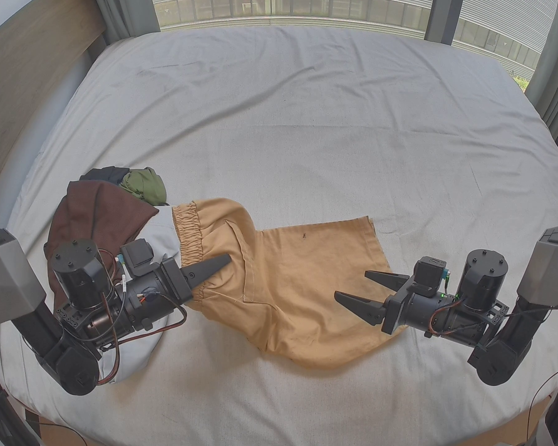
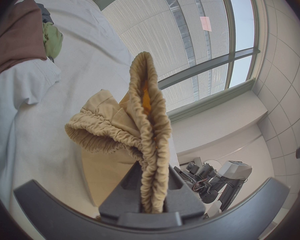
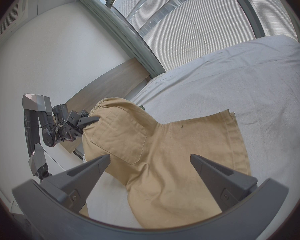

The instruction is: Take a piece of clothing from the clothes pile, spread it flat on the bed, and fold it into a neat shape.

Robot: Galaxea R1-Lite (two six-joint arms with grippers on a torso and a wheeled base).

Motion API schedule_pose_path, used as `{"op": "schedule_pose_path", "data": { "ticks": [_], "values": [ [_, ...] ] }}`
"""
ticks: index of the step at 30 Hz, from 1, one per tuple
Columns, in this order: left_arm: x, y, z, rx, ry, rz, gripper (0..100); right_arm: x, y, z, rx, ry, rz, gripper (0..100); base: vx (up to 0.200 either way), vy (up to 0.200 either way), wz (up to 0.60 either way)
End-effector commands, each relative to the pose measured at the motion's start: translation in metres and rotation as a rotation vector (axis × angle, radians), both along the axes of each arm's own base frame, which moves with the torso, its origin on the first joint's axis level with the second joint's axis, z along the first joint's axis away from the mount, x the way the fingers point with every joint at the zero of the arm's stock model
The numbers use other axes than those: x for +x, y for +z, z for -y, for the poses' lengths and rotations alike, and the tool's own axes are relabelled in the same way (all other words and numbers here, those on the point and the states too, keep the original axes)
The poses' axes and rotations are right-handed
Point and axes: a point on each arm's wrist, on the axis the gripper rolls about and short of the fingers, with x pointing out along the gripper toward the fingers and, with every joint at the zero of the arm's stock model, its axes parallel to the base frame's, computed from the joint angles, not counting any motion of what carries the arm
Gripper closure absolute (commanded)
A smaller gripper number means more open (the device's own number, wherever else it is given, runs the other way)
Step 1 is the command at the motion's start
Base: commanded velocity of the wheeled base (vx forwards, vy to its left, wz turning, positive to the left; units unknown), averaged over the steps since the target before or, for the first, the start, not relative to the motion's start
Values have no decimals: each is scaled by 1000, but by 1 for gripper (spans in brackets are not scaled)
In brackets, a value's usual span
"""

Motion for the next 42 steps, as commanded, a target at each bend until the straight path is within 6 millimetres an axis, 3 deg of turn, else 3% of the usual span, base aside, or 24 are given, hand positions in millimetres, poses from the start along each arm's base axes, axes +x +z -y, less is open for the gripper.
{"op": "schedule_pose_path", "data": {
  "ticks": [1, 12, 31, 42],
  "values": [
    [-3, -1, 11, -1, -38, -3, 100, 4, 5, 2, 12, -14, 22, 0, 0, 0, 0],
    [9, 4, 42, -27, -81, 52, 100, 16, 17, 7, 39, -67, 73, 0, 0, 0, 0],
    [25, -30, 97, -14, -150, 21, 100, 35, 40, 14, 90, -142, 169, 0, 0, 0, 0],
    [28, -40, 106, -9, -156, 13, 100, 38, 42, 18, 94, -155, 179, 0, 0, 0, 0]
  ]
}}
